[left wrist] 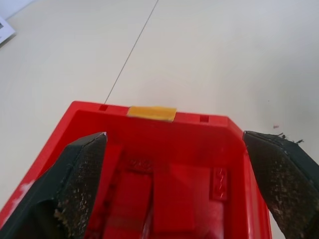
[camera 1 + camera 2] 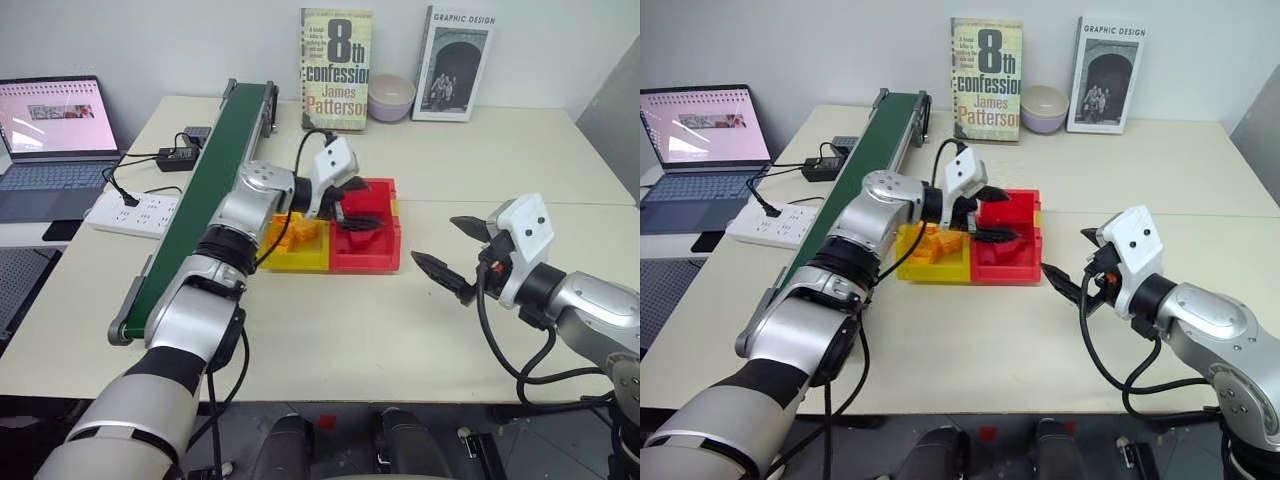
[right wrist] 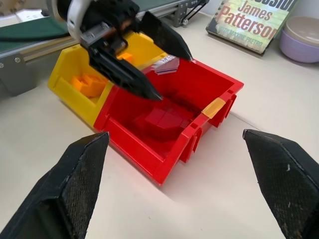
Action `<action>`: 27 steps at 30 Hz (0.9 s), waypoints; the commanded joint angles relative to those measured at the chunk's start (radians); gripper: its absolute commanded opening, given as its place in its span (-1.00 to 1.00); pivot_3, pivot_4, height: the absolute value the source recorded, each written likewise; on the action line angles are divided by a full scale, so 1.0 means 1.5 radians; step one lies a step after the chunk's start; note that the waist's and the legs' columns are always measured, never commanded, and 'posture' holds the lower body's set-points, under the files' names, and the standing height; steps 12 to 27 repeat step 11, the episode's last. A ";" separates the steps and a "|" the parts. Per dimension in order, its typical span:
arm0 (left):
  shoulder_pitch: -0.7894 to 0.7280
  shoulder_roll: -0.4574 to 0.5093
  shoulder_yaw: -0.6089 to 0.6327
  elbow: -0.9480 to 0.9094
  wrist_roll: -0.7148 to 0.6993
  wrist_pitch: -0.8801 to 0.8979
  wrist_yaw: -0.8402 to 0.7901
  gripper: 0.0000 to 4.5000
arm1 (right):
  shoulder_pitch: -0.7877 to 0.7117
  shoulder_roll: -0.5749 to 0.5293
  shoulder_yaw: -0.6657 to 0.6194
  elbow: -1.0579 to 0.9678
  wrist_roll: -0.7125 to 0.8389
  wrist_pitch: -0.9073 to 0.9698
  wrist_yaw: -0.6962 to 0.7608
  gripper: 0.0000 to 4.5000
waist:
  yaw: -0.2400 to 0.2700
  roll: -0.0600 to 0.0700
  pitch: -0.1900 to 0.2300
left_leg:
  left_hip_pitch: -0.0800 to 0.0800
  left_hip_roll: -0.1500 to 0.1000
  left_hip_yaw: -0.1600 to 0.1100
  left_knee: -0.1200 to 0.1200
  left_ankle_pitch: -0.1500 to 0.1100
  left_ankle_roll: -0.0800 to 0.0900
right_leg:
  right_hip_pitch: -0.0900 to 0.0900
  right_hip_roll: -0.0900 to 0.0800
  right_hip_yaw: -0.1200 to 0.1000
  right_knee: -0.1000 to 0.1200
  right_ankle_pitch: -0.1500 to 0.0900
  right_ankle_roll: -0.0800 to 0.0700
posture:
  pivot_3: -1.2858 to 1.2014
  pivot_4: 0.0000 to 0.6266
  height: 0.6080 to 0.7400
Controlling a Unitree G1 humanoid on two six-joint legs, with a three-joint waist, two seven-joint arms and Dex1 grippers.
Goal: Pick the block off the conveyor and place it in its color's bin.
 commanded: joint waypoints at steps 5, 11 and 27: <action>0.152 0.248 0.096 -0.340 -0.050 0.192 -0.078 0.98 | -0.084 -0.073 0.023 0.112 0.004 -0.090 0.178 1.00 | -0.012 0.001 0.000 | 0.001 0.001 -0.001 0.000 0.000 0.000 | 0.000 0.001 0.000 0.001 0.001 -0.002 | 0.03 -0.52 1.00; 0.283 0.326 0.191 -0.532 -0.110 0.325 -0.025 0.98 | -0.134 -0.087 0.076 0.201 -0.031 -0.144 0.258 1.00 | -0.004 0.001 0.000 | 0.000 0.000 -0.002 0.000 0.000 0.000 | 0.001 -0.001 0.000 0.000 -0.001 0.000 | 0.03 -0.52 1.00; 0.283 0.326 0.191 -0.532 -0.110 0.325 -0.025 0.98 | -0.134 -0.087 0.076 0.201 -0.031 -0.144 0.258 1.00 | -0.004 0.001 0.000 | 0.000 0.000 -0.002 0.000 0.000 0.000 | 0.001 -0.001 0.000 0.000 -0.001 0.000 | 0.03 -0.52 1.00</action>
